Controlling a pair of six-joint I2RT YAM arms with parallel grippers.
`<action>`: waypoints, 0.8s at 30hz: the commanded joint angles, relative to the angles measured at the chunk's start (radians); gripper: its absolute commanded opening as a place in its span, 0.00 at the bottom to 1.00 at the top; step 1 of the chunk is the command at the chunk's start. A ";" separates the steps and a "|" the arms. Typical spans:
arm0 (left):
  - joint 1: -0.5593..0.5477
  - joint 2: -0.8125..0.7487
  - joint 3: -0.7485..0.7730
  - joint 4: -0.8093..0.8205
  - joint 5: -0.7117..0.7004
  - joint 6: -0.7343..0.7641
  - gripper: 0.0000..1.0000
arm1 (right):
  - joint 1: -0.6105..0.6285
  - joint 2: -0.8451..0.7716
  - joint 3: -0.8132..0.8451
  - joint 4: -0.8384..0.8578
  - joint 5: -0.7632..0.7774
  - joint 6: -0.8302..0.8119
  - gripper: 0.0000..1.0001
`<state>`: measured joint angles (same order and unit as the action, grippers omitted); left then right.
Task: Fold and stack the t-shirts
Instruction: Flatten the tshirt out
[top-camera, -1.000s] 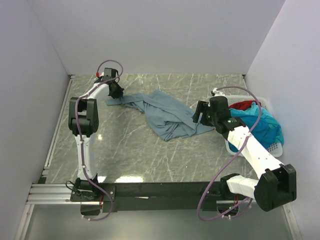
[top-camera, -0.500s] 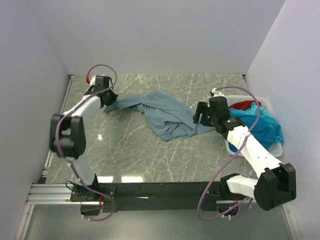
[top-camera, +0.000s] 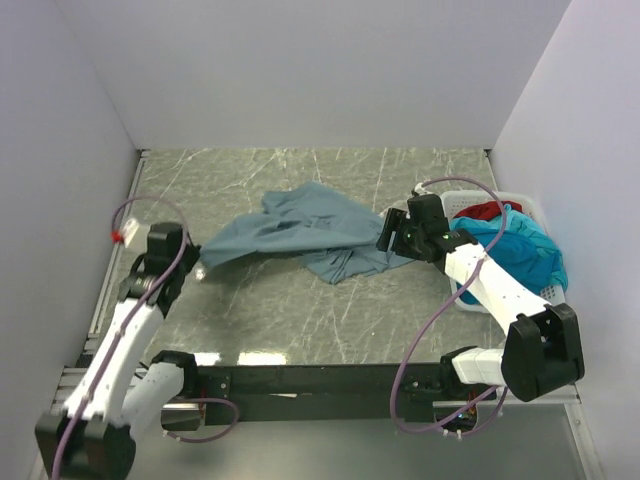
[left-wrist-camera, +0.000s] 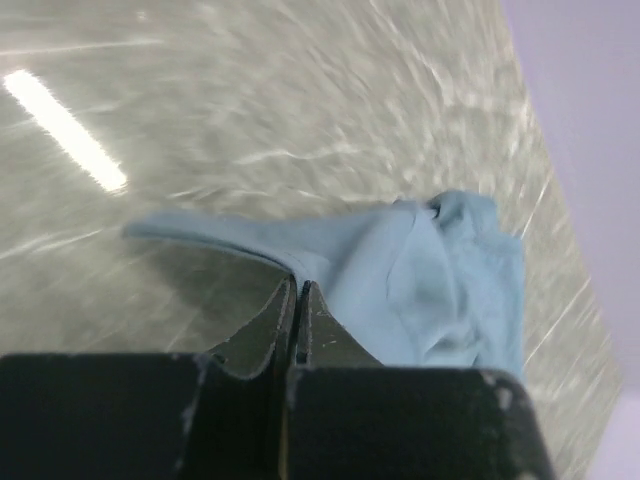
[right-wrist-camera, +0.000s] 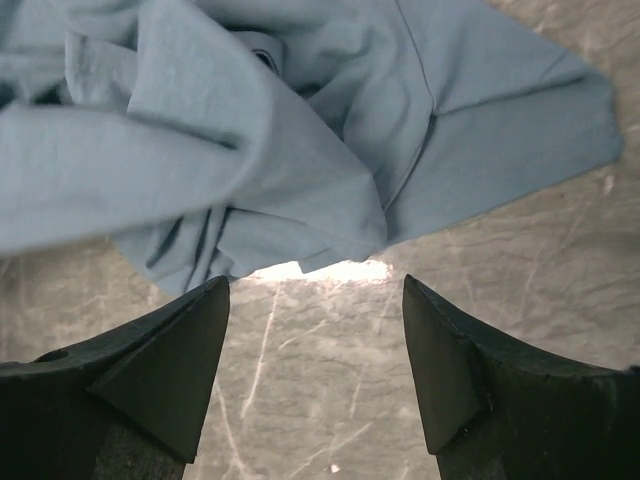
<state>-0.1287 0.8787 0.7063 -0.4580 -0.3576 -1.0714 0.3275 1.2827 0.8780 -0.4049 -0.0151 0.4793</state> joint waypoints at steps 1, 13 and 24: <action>0.000 -0.142 -0.053 -0.224 -0.191 -0.204 0.01 | 0.004 -0.022 -0.017 0.017 -0.035 0.051 0.76; 0.000 -0.313 -0.140 -0.461 -0.302 -0.452 0.01 | 0.036 -0.054 -0.163 0.109 -0.158 0.127 0.76; 0.000 -0.264 -0.116 -0.406 -0.300 -0.392 0.01 | 0.041 0.158 -0.045 0.181 -0.109 0.078 0.68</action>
<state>-0.1287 0.6090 0.5594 -0.8772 -0.6064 -1.4754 0.3641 1.4158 0.7792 -0.2707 -0.1547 0.5789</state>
